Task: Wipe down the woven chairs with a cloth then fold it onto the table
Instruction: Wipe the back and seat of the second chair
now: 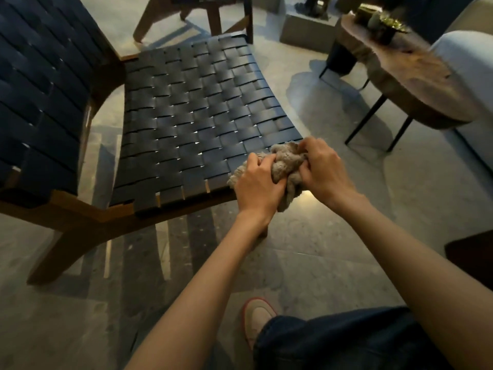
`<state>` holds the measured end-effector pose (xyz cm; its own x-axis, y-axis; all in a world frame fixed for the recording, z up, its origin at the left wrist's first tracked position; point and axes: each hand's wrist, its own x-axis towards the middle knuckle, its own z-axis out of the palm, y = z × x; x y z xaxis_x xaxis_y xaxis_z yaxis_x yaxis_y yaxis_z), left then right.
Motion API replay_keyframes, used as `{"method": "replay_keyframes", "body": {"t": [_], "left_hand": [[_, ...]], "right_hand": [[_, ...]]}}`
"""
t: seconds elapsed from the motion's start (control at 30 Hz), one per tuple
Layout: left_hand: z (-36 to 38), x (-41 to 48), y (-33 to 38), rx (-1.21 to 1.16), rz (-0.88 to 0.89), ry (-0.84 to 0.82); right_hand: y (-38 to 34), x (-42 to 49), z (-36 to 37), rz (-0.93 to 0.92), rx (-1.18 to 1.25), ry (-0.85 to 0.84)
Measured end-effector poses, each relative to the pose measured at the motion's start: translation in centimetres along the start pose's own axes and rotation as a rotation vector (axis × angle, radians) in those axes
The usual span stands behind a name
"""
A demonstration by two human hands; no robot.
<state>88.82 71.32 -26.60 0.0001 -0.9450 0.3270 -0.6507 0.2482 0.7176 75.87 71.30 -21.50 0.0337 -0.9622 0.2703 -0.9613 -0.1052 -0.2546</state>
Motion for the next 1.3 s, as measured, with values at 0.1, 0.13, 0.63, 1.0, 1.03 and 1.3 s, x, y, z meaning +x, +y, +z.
{"method": "replay_keyframes", "body": {"t": [0.1, 0.13, 0.63, 1.0, 1.03, 1.3], "left_hand": [[-0.6, -0.4, -0.3, -0.053, -0.011, 0.003], [-1.1, -0.6, -0.5, -0.067, -0.017, 0.013], [-13.1, -5.5, -4.9, -0.46, -0.038, -0.371], [-12.7, -5.8, -6.8, -0.395, -0.185, -0.022], [-12.7, -5.7, -7.1, -0.356, -0.185, 0.019], [-14.1, -1.4, -7.8, -0.339, -0.203, 0.134]], "right_hand": [[0.3, 0.5, -1.0, 0.006, 0.061, -0.116], [0.4, 0.5, -1.2, -0.006, 0.077, -0.148], [-3.5, -3.4, -1.8, -0.158, 0.545, -0.481], [-3.7, -3.3, -2.1, -0.166, 0.179, -0.684], [-3.3, -3.1, -2.2, -0.145, 0.15, -0.655], [-5.0, -0.5, -3.6, -0.046, -0.144, 0.027]]}}
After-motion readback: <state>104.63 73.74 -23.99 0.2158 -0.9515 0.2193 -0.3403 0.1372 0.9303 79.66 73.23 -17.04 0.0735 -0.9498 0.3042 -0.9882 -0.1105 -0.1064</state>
